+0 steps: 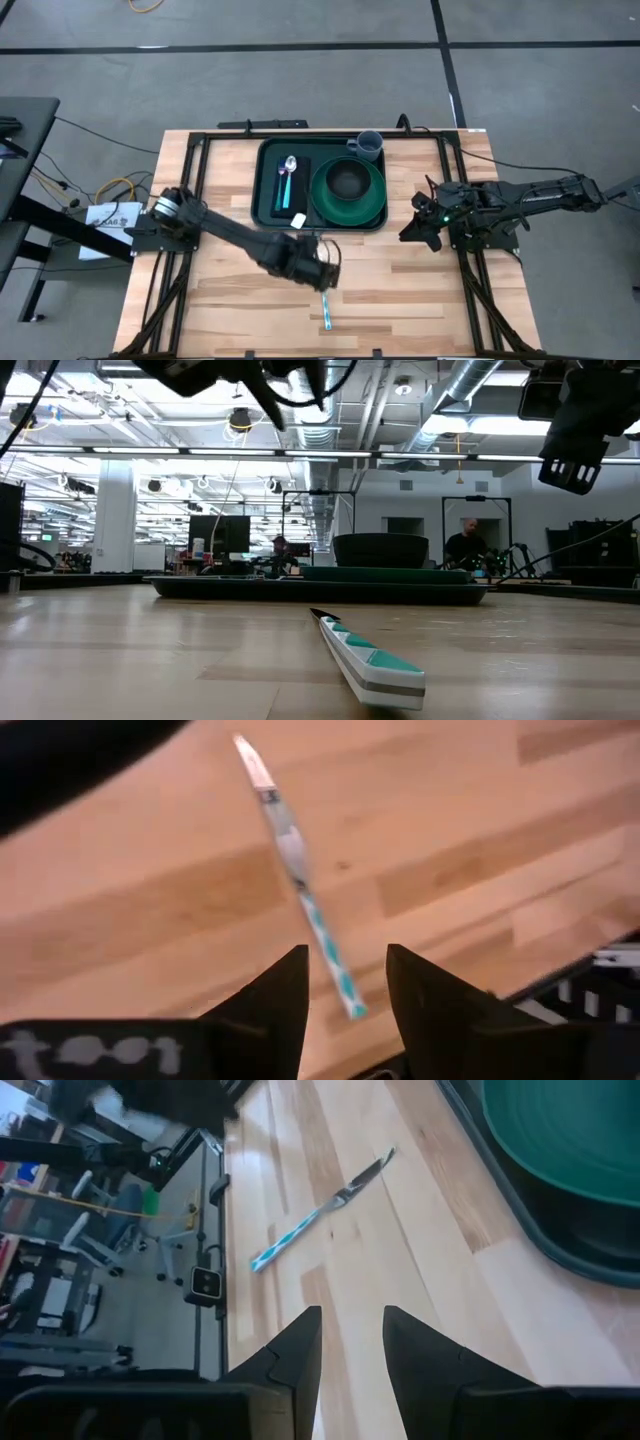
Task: Set up tray
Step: Put the knife on the black table napkin to the right of the spoon
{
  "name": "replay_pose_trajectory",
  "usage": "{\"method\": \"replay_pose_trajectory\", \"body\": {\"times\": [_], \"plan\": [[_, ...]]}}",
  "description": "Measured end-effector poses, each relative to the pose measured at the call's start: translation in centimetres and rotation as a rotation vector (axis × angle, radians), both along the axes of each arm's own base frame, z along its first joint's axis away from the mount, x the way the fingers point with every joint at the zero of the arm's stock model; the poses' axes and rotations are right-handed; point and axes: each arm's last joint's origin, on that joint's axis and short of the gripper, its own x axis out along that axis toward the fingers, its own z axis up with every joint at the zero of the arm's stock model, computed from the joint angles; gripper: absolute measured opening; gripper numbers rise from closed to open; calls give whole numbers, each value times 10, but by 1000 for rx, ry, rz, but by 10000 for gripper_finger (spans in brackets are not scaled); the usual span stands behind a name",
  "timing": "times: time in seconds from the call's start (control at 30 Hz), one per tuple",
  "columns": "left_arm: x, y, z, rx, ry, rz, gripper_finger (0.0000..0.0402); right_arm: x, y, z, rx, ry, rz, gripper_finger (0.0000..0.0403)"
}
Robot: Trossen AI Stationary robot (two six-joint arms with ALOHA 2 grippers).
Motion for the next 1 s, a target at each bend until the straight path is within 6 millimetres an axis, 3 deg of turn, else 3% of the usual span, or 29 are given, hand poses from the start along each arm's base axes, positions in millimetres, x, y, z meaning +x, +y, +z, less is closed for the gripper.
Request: {"method": "replay_pose_trajectory", "body": {"times": [0.2, 0.67, 1.0], "plan": [[19, -26, -37, -59, -8, -2, 123, -1, 1, 0, 7, 4, 21, 102], [38, -49, -104, -159, 80, 70, 123, -2, 2, -2, 33, 26, 72, 102], [40, -47, -109, -162, 91, 96, 123, -3, 2, -2, 14, 17, 85, 102]]}}
